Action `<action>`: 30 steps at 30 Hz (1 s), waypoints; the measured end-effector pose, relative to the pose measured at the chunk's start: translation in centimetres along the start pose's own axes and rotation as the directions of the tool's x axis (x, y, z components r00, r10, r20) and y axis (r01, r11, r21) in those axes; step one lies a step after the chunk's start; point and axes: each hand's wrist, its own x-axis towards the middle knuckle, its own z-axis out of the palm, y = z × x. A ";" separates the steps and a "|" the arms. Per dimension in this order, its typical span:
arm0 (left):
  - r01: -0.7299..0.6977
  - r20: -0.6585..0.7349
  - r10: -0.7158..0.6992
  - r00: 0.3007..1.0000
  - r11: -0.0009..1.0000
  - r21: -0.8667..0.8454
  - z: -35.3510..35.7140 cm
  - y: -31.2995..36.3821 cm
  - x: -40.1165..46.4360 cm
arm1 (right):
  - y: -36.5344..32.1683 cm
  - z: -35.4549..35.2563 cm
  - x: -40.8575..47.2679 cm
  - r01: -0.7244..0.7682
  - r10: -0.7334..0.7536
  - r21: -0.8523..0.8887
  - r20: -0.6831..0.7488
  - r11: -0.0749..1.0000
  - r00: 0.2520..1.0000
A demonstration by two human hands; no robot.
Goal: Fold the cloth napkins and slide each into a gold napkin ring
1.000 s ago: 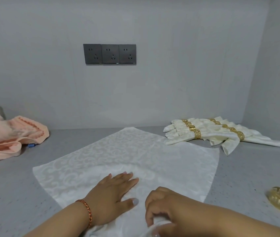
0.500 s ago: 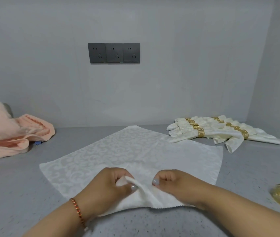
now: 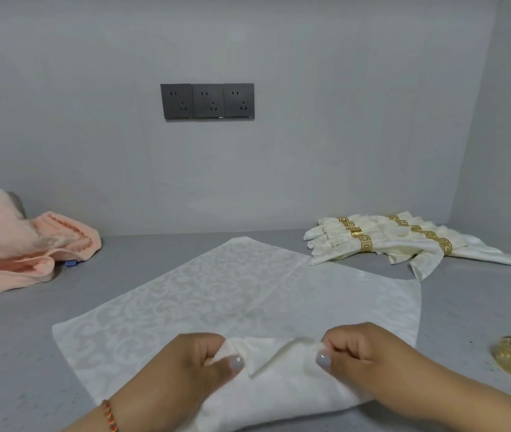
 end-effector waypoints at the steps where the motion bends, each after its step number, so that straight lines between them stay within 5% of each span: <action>1: -0.010 0.041 0.009 0.999 0.999 0.034 -0.3 0.1 -0.9 | -0.3 -0.2 -0.5 -0.014 0.014 0.002 0.038 1.000 0.999; 8: -0.032 0.204 0.047 0.978 0.997 -0.074 -2.8 3.0 -3.9 | -3.4 -3.3 -1.8 -0.062 0.041 0.110 0.177 0.992 0.983; 12: -0.022 0.010 0.022 1.000 0.998 0.057 -4.2 4.1 0.1 | -3.1 -4.0 2.2 -0.066 0.061 0.149 0.037 0.987 0.997; 20: 0.221 -0.152 -0.183 0.971 0.932 0.289 -5.9 -1.9 16.9 | 2.6 -2.0 17.8 -0.237 0.218 -0.123 -0.153 0.964 0.964; 30: 0.375 -0.216 -0.322 0.922 0.883 0.282 -4.3 -7.0 28.5 | 7.9 -0.4 28.0 -0.327 0.237 -0.494 -0.239 0.805 0.942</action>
